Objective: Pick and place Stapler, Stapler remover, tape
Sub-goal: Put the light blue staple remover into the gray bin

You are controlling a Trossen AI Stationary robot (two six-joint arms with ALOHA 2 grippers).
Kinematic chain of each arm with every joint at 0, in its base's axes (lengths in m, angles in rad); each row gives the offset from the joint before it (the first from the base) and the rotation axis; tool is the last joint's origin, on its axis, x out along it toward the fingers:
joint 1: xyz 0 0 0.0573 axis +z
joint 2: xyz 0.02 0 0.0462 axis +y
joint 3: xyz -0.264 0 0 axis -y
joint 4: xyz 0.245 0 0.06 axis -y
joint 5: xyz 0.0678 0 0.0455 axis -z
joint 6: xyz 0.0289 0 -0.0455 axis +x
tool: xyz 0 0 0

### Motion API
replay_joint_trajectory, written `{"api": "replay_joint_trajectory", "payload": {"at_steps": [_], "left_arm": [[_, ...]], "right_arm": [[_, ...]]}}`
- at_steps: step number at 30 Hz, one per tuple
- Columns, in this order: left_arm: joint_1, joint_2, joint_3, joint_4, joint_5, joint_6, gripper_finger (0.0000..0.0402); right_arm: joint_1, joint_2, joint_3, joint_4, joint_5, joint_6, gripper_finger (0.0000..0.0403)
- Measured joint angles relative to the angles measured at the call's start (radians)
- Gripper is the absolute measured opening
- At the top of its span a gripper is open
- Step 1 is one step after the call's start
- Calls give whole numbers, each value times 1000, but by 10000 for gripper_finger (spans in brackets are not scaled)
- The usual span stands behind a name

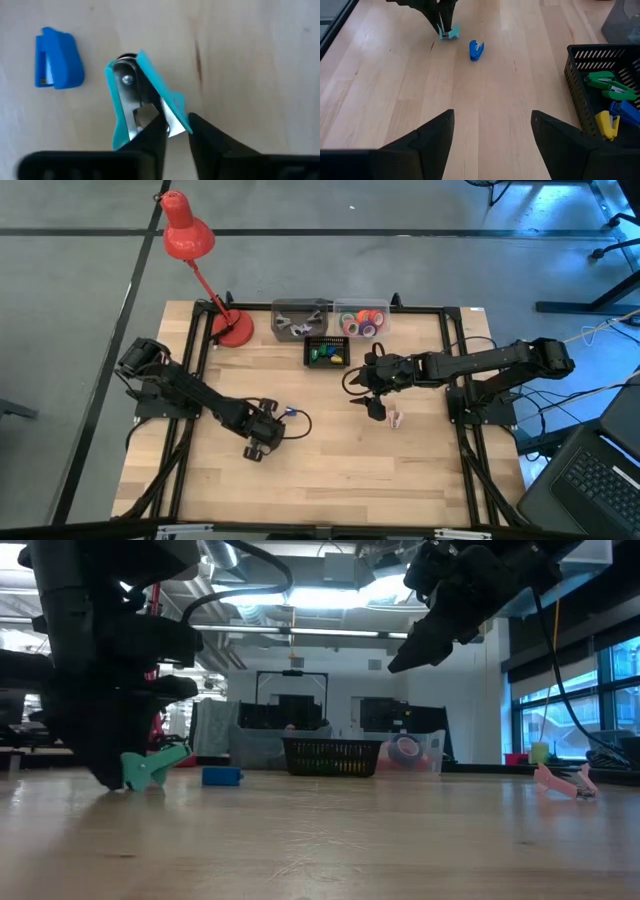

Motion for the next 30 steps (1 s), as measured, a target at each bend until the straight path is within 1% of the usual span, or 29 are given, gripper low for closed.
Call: {"api": "replay_joint_trajectory", "payload": {"at_steps": [2,8,12,14,17,20,23,25,27,29,30], "left_arm": [[0,0,0,0,-12,-20,38],[-1,-2,0,-7,-36,-62,36],[0,-2,66,-152,-108,-51,36],[2,-4,114,-238,-192,-35,36],[23,-4,178,-353,-375,12,36],[82,-6,220,-372,-578,83,36],[198,-6,255,-363,-699,192,36],[304,-6,267,-313,-708,267,36],[424,-6,269,-236,-663,368,36],[547,-6,269,-136,-566,481,36],[609,-6,269,-83,-491,531,36]], "right_arm": [[0,0,0,0,0,0,265],[0,0,0,0,0,0,265],[0,0,0,1,0,0,265],[0,0,0,4,0,0,265],[0,0,0,22,0,-2,265],[0,0,0,48,0,-3,265],[0,0,0,59,0,-3,265],[0,0,0,60,0,-3,265],[0,0,0,53,0,-5,265],[0,0,0,39,0,-24,265],[0,0,0,32,0,-31,265]]}}
